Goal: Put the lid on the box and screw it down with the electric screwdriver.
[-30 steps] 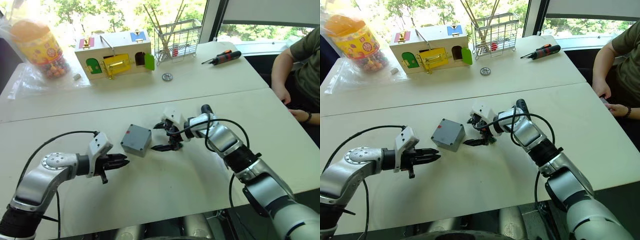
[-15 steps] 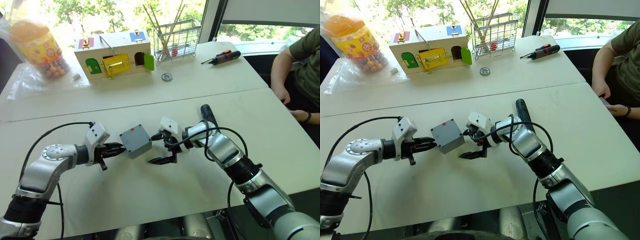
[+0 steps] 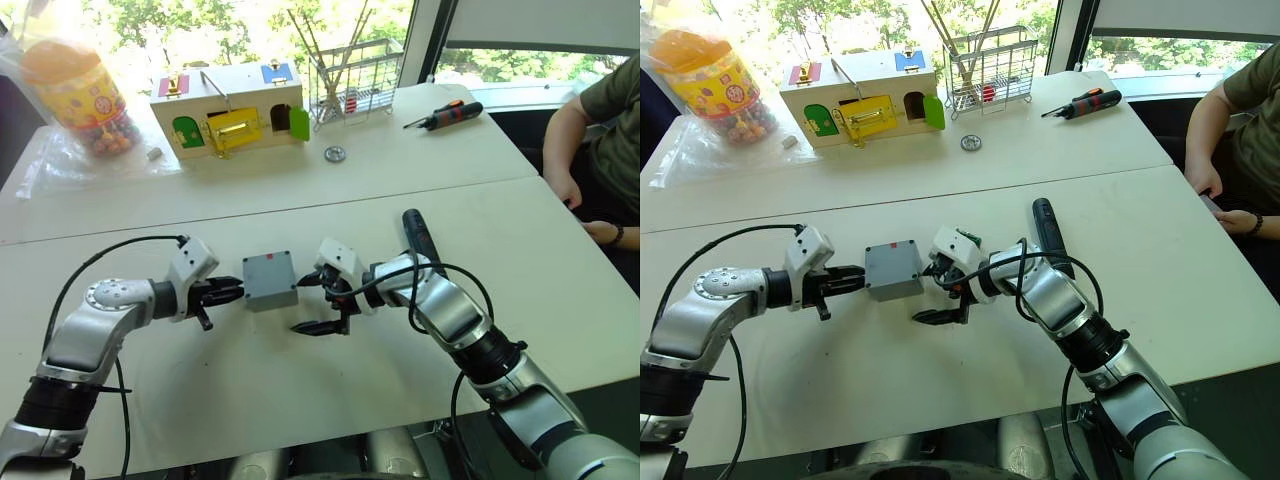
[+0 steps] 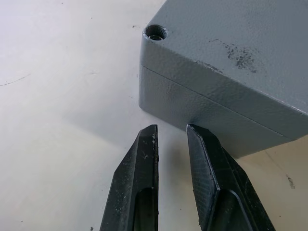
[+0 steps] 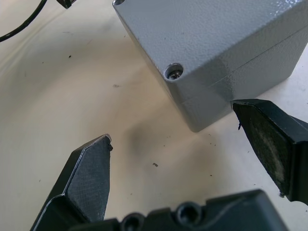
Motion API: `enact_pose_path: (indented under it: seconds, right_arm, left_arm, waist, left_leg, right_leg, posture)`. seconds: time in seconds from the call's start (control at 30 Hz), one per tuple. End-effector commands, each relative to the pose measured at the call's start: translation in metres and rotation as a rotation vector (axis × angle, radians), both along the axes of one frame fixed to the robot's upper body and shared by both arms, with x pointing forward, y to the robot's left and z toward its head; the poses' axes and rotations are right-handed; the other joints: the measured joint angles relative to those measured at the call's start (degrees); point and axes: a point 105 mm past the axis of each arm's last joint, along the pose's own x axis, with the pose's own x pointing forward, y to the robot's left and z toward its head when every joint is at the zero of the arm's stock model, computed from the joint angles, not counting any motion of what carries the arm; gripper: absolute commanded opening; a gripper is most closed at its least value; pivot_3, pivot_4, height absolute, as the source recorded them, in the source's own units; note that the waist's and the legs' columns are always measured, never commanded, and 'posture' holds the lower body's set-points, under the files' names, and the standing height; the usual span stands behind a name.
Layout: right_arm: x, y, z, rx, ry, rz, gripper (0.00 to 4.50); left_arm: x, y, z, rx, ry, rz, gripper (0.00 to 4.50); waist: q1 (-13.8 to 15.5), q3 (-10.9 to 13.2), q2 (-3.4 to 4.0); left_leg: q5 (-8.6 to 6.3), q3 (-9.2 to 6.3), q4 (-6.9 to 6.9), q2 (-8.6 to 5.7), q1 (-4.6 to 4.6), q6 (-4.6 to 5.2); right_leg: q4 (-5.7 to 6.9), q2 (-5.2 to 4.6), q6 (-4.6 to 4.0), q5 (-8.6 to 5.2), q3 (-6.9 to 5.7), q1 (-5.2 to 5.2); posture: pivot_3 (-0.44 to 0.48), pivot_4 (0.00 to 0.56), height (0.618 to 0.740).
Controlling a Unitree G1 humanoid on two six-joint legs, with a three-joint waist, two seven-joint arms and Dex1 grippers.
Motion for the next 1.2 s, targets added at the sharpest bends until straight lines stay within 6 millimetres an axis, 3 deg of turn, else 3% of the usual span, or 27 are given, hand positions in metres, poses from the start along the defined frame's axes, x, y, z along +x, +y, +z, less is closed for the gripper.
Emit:
enact_pose_path:
  seconds: [0.03, 0.17, 0.23, 0.37, 0.5, 0.57, 0.67, 0.8, 1.2]
  right_arm:
    - [-0.006, 0.007, 0.021, 0.068, -0.06, 0.023, 4.46]
    - [-0.002, -0.016, 0.043, 0.075, -0.123, -0.046, 4.46]
    - [-0.001, -0.03, 0.064, 0.139, -0.126, -0.107, 4.46]
    - [0.006, -0.051, 0.09, 0.319, -0.07, -0.234, 4.46]
    - [0.028, -0.07, 0.077, 0.304, -0.113, -0.367, 4.46]
    - [0.035, -0.069, 0.07, 0.307, -0.116, -0.385, 4.46]
    - [0.046, -0.068, 0.059, 0.297, -0.145, -0.411, 3.77]
    - [0.061, -0.067, 0.045, 0.264, -0.185, -0.443, 2.3]
    - [0.074, -0.071, 0.025, 0.232, -0.181, -0.496, 2.3]
  left_arm:
    - [0.001, -0.007, 0.014, 0.0, -0.059, -0.061, 0.92]
    - [-0.004, 0.007, 0.028, 0.033, -0.051, -0.08, 0.92]
    - [-0.008, 0.011, 0.044, 0.029, -0.051, -0.112, 0.92]
    - [-0.008, -0.003, 0.078, -0.046, -0.093, -0.17, 0.92]
    - [-0.009, -0.036, 0.103, -0.177, -0.117, -0.253, 0.92]
    - [-0.007, -0.045, 0.104, -0.191, -0.119, -0.278, 0.92]
    - [-0.003, -0.051, 0.098, -0.16, -0.119, -0.294, 0.92]
    - [0.0, -0.054, 0.091, -0.106, -0.133, -0.319, 0.92]
    - [0.002, -0.049, 0.077, -0.017, -0.144, -0.329, 0.92]
  waist:
    - [0.02, 0.0, 0.0]
    - [0.1, 0.0, 0.0]
    - [0.23, 0.0, 0.0]
    - [0.98, 0.0, 0.0]
    - [1.49, -0.01, -0.01]
    - [1.32, -0.01, -0.02]
    - [0.8, -0.01, -0.01]
    - [-0.02, -0.01, -0.01]
    - [-0.19, -0.01, -0.01]
  left_leg:
    - [0.0, 0.0, 0.0, 0.0, 0.0, 0.0]
    - [0.0, 0.0, 0.0, 0.0, 0.0, 0.0]
    - [0.0, -0.01, 0.0, 0.0, -0.02, 0.0]
    - [0.0, -0.02, 0.0, 0.0, -0.01, 0.01]
    - [0.0, -0.01, 0.05, 0.0, 0.01, 0.01]
    - [0.0, 0.03, 0.1, -0.03, 0.0, 0.01]
    - [0.0, 0.09, 0.07, 0.01, 0.01, 0.0]
    - [0.0, 0.1, -0.03, 0.04, 0.02, 0.0]
    - [0.0, 0.1, 0.01, -0.02, 0.01, 0.0]
  right_leg:
    - [0.0, 0.0, 0.0, 0.0, 0.0, 0.0]
    - [0.0, 0.0, 0.0, 0.0, 0.0, -0.01]
    - [-0.01, 0.0, 0.0, 0.0, 0.0, -0.01]
    - [-0.02, 0.0, 0.0, 0.0, 0.01, 0.03]
    - [0.0, 0.0, 0.0, 0.0, 0.0, 0.08]
    - [0.02, 0.01, 0.0, 0.0, 0.01, 0.09]
    - [0.05, 0.01, 0.0, 0.0, 0.06, 0.01]
    - [0.05, 0.02, 0.0, 0.0, 0.04, -0.04]
    - [0.04, 0.05, 0.0, 0.0, 0.04, -0.02]
  posture:
    - [0.0, 0.15, 0.74]
    - [0.0, 0.15, 0.74]
    - [0.0, 0.15, 0.74]
    - [0.0, 0.15, 0.74]
    - [0.0, 0.15, 0.74]
    - [0.0, 0.15, 0.74]
    - [0.0, 0.15, 0.74]
    - [0.0, 0.15, 0.74]
    - [0.0, 0.15, 0.74]
